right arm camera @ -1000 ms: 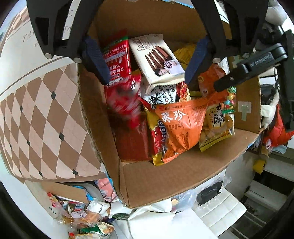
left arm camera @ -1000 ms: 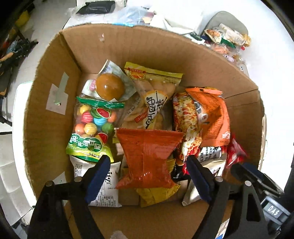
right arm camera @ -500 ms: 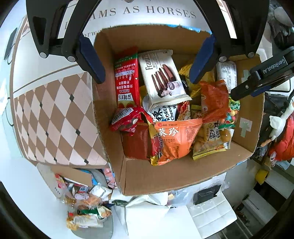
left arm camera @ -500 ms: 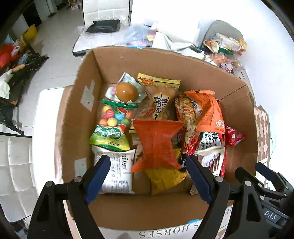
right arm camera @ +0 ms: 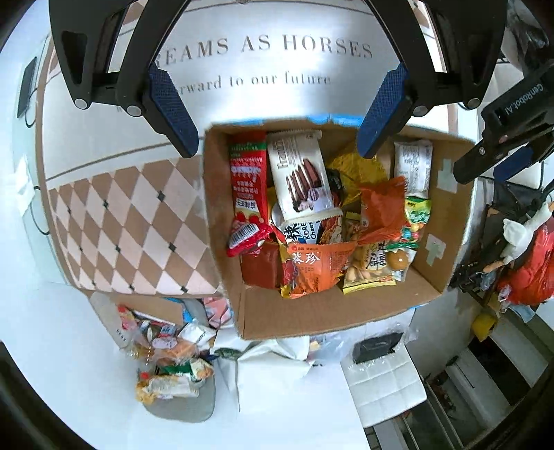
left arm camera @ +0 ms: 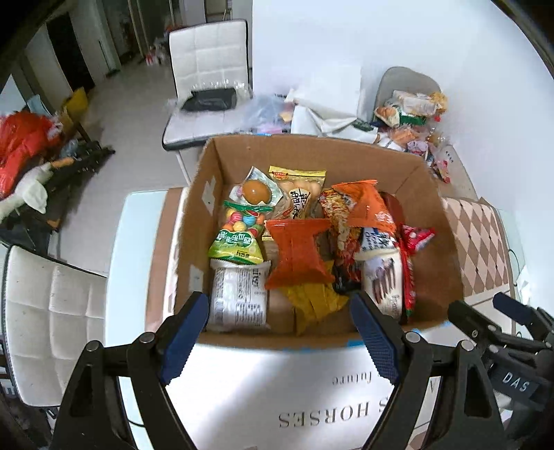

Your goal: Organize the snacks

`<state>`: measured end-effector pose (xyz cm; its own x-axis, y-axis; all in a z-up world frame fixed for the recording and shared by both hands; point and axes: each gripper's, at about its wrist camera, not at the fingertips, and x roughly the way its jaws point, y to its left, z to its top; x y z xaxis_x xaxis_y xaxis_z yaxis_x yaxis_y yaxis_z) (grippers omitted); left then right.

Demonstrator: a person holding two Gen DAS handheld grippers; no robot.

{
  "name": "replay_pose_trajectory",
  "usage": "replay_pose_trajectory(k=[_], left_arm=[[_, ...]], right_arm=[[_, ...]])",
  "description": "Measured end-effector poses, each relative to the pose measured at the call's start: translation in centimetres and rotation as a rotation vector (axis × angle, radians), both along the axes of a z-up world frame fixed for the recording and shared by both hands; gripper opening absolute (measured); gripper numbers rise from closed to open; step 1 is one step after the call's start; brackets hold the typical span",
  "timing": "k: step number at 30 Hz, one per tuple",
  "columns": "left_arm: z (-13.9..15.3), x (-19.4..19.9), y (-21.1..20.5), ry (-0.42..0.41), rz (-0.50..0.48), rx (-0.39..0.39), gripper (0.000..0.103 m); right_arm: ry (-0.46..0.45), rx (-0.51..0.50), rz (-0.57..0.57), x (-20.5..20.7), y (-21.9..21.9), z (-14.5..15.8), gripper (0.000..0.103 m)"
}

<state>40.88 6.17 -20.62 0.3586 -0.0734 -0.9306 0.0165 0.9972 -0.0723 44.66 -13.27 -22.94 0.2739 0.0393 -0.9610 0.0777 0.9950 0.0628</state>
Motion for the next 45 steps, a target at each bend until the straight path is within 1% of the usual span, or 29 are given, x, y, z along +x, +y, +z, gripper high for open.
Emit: replay_pose_trajectory(k=[3,6,15,18,22,25,31,37,41,45], left_arm=[[2.0,-2.2,-0.2,-0.05,0.002,0.008,0.084],[3.8,-4.3,-0.4,-0.079,0.001,0.013,0.084],[8.6,-11.2,-0.3,-0.143,0.023,0.003,0.084],[10.1,-13.0,-0.4,-0.161,0.022,0.008,0.084],[11.9,-15.0,-0.5,-0.166,0.029,-0.008,0.084],[13.4,-16.5,-0.7,-0.192,0.027,0.001,0.084],[16.1,-18.6,-1.4,-0.236,0.013,0.005,0.084],[18.6,-20.7,-1.7,-0.299,0.003,0.005,0.084],[19.2,-21.2,-1.8,-0.32,0.007,0.005,0.084],[19.1,-21.1,-1.6,-0.313,0.02,-0.003,0.084]], right_arm=[[-0.035,-0.009,0.006,-2.2,-0.2,2.0,0.095],[-0.066,-0.005,0.014,-4.6,-0.4,4.0,0.095],[-0.159,0.028,0.021,-12.2,-0.7,10.5,0.095],[-0.197,0.005,0.034,-14.6,-0.6,12.5,0.095],[-0.223,0.026,0.035,-17.5,-0.9,15.2,0.095],[-0.256,0.031,0.035,-19.4,-1.0,17.2,0.095],[-0.3,0.038,0.043,-21.7,-1.4,20.2,0.095],[-0.326,0.029,0.054,-23.2,-1.8,22.1,0.095],[-0.337,0.018,0.058,-23.8,-2.0,23.0,0.095],[-0.342,0.012,0.061,-23.9,-2.1,23.2,0.095]])
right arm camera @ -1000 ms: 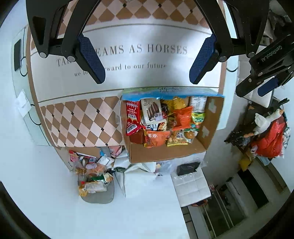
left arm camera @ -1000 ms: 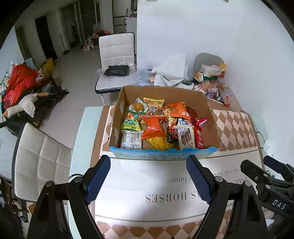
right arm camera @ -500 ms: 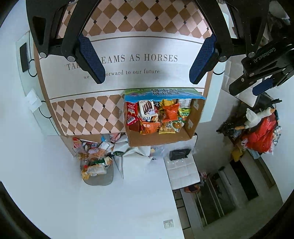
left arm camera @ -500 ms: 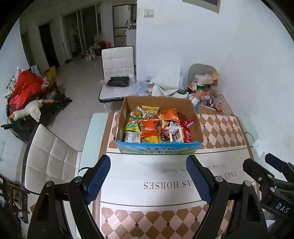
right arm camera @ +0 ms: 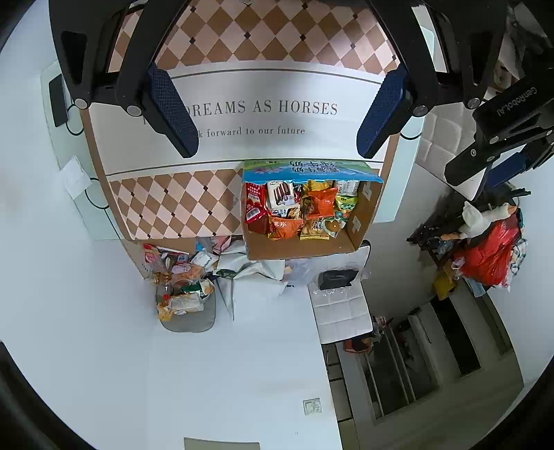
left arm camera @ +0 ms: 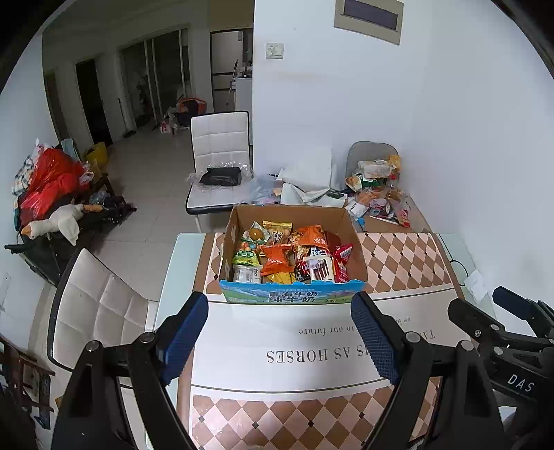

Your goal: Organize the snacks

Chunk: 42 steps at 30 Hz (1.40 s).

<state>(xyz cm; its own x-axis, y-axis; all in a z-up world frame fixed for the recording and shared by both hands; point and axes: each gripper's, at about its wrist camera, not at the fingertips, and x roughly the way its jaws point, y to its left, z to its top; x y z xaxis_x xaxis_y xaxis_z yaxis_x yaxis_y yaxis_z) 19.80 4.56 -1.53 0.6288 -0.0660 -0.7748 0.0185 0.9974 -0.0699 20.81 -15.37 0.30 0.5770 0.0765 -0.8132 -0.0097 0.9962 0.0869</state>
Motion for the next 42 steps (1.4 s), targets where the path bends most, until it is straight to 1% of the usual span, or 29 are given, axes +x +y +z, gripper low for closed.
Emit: replay_pose_trajectory(k=[3,6,7,10,15,19,25,35,42], left_arm=[[-0.4,0.4,0.1,0.004,0.013,-0.001,0.084],[-1.0,1.1,0.3,0.005,0.02,0.011,0.097],[-1.3,1.3,0.4,-0.002,0.028,0.014,0.1],[-1.9,2.3,0.7,-0.011,0.049,0.026,0.101],[-3.4,4.0,0.9,-0.007,0.065,0.051,0.102],[-4.7,5.1,0.8,0.014,0.068,0.068,0.102],[-5.9,6.6,0.7,0.028,0.072,0.081,0.102],[-5.5,7.6,0.5,0.006,0.067,0.092,0.102],[-5.5,7.7,0.6,0.018,0.076,0.092,0.102]], right_arm=[[-0.001,-0.002,-0.002,0.4,0.1,-0.1,0.096],[-0.006,-0.008,-0.012,0.7,0.2,-0.2,0.097],[-0.01,-0.012,-0.017,1.1,0.3,-0.3,0.097],[-0.014,-0.02,-0.029,2.3,0.8,-1.1,0.098],[-0.018,-0.048,-0.055,4.4,1.1,-2.3,0.099],[-0.022,-0.073,-0.075,6.3,1.3,-3.3,0.099],[-0.014,-0.082,-0.095,8.3,1.4,-4.7,0.099],[-0.021,-0.091,-0.109,9.2,1.4,-4.9,0.099],[-0.015,-0.096,-0.108,9.4,1.5,-5.0,0.099]])
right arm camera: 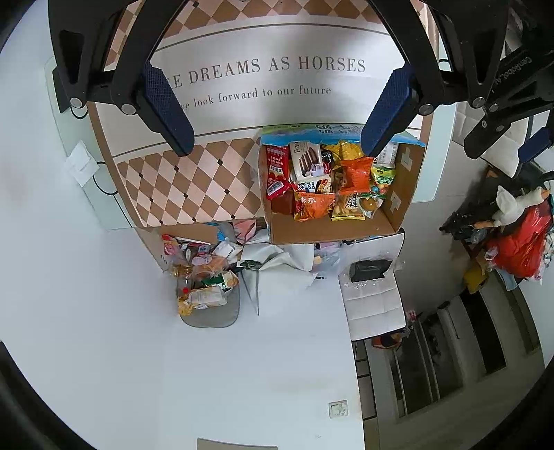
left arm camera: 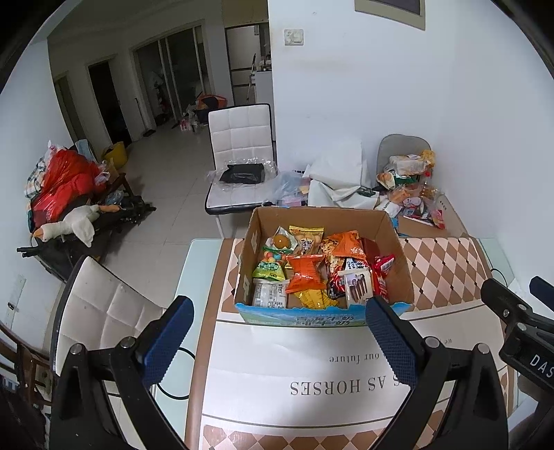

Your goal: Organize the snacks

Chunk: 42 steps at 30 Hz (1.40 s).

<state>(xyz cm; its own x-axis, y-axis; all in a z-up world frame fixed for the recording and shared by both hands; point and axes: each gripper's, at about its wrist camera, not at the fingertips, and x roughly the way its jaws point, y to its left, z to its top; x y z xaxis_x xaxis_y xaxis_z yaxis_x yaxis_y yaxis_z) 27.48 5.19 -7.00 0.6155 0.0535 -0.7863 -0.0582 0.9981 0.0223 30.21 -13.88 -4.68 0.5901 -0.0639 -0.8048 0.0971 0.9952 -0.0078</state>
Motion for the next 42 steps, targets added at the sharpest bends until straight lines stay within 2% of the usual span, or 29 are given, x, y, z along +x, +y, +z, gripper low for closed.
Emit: replay_pose_trajectory(k=[10,42], left_arm=[[-0.3,-0.2,0.1,0.003,-0.003,0.001,0.102],[0.2,-0.4,-0.1,-0.007,-0.01,0.001,0.101]], right_arm=[[0.008,0.007,-0.004,-0.3,-0.2,-0.5,0.099],[0.02,0.016,0.011,-0.3,-0.5,0.6,0.099]])
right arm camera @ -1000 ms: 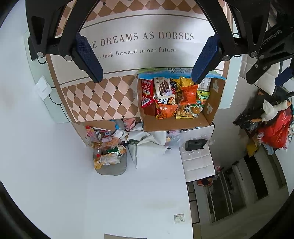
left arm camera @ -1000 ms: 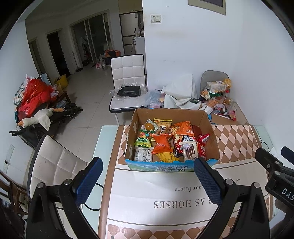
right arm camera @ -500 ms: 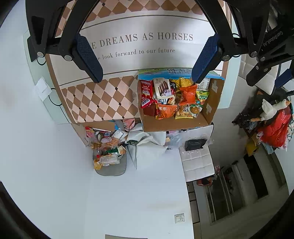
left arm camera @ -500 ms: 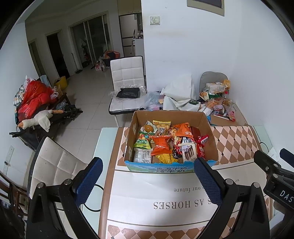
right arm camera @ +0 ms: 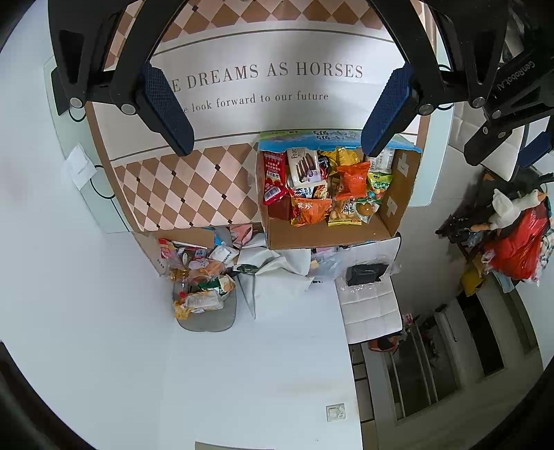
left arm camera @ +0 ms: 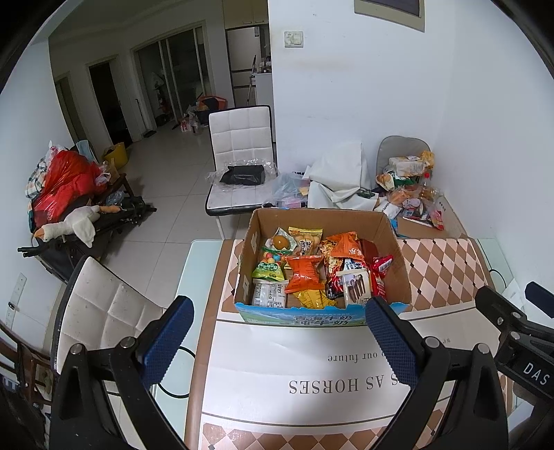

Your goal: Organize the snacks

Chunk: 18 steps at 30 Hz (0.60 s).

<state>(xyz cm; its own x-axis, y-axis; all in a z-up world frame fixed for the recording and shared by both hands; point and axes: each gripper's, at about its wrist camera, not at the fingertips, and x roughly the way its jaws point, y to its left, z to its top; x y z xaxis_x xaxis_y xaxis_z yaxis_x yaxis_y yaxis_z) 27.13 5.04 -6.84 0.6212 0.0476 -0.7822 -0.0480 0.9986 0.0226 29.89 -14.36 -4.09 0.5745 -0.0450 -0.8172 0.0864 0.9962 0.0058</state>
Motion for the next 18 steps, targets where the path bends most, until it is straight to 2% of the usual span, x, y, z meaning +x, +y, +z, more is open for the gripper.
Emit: replay_pose_trajectory(k=[18], left_arm=[[0.87,0.24,-0.03,-0.005,-0.008,0.003,0.102]], right_arm=[[-0.001,0.005,-0.001,0.28,-0.11,0.21,0.099]])
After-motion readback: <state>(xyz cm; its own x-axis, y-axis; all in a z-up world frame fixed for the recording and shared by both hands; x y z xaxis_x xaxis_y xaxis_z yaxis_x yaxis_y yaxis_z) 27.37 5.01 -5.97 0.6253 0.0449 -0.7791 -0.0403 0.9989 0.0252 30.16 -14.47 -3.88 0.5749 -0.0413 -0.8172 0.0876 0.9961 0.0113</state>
